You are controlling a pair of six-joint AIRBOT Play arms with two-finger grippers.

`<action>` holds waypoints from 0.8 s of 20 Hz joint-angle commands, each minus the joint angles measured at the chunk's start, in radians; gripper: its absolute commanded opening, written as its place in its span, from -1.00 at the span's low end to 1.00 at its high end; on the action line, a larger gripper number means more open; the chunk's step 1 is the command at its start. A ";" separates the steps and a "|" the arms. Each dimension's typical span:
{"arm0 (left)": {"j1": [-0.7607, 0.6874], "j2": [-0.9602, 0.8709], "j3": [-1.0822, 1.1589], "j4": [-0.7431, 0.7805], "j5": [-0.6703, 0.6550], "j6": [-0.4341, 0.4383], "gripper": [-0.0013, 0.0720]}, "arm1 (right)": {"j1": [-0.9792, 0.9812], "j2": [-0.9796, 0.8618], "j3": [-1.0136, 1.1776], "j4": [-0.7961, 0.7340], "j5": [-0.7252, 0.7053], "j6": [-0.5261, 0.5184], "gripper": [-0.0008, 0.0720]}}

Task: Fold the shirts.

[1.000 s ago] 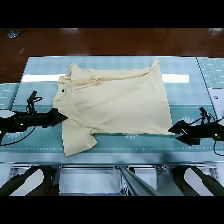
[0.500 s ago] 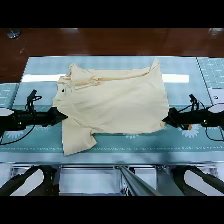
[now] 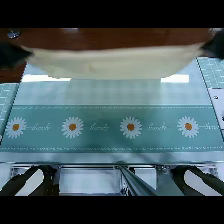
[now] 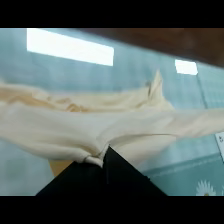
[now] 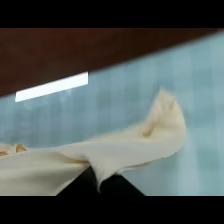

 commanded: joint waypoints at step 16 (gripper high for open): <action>-0.155 0.444 0.640 0.675 -0.252 -0.247 -0.92 | 0.001 0.501 0.475 -0.261 0.471 0.117 -0.89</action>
